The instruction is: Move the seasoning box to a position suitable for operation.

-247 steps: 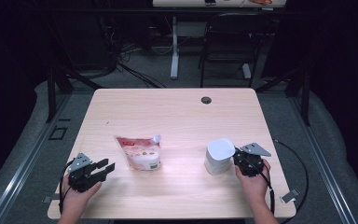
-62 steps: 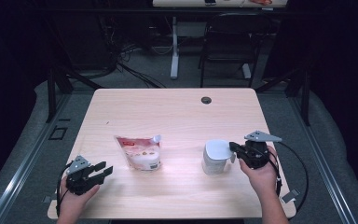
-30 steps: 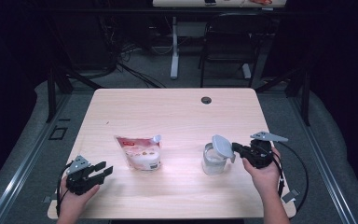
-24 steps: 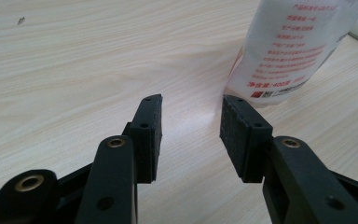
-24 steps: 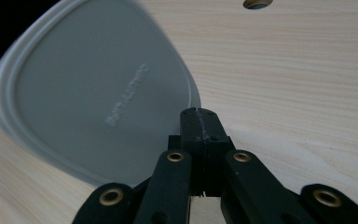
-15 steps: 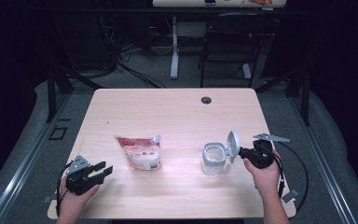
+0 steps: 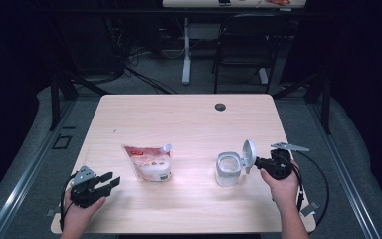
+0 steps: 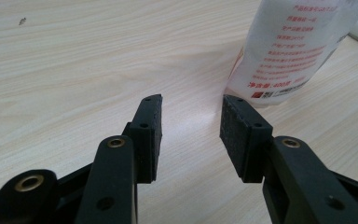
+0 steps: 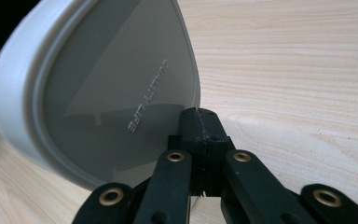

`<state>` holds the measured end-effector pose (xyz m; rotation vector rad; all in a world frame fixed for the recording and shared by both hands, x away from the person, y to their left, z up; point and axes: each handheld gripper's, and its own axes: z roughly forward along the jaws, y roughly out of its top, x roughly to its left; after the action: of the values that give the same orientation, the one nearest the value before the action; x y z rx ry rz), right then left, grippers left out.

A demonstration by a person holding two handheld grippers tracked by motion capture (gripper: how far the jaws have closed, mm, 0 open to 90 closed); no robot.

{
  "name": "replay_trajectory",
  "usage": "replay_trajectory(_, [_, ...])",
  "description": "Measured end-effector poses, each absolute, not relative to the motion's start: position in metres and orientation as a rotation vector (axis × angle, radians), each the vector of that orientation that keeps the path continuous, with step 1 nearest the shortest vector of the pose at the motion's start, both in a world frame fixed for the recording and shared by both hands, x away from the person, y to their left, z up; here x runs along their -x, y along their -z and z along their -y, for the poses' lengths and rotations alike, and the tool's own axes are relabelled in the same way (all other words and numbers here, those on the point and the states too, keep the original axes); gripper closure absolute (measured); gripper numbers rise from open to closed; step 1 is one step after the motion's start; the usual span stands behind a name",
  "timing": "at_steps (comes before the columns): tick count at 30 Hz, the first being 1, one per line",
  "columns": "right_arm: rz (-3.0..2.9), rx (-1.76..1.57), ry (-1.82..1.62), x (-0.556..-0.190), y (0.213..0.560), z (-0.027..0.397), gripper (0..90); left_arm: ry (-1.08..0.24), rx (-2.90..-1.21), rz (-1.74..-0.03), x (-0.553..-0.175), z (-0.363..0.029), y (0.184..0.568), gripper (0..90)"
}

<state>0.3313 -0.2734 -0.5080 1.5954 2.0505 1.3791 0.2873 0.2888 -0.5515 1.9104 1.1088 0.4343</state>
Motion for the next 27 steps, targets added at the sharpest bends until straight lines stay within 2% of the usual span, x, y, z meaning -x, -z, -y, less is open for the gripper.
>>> replay_trajectory(27, [-2.026,-1.594,-1.389,-0.3294,0.5075,0.2753,88.7,-0.434,-1.908,-1.108,-0.2872,-0.2885,0.5508,58.8])
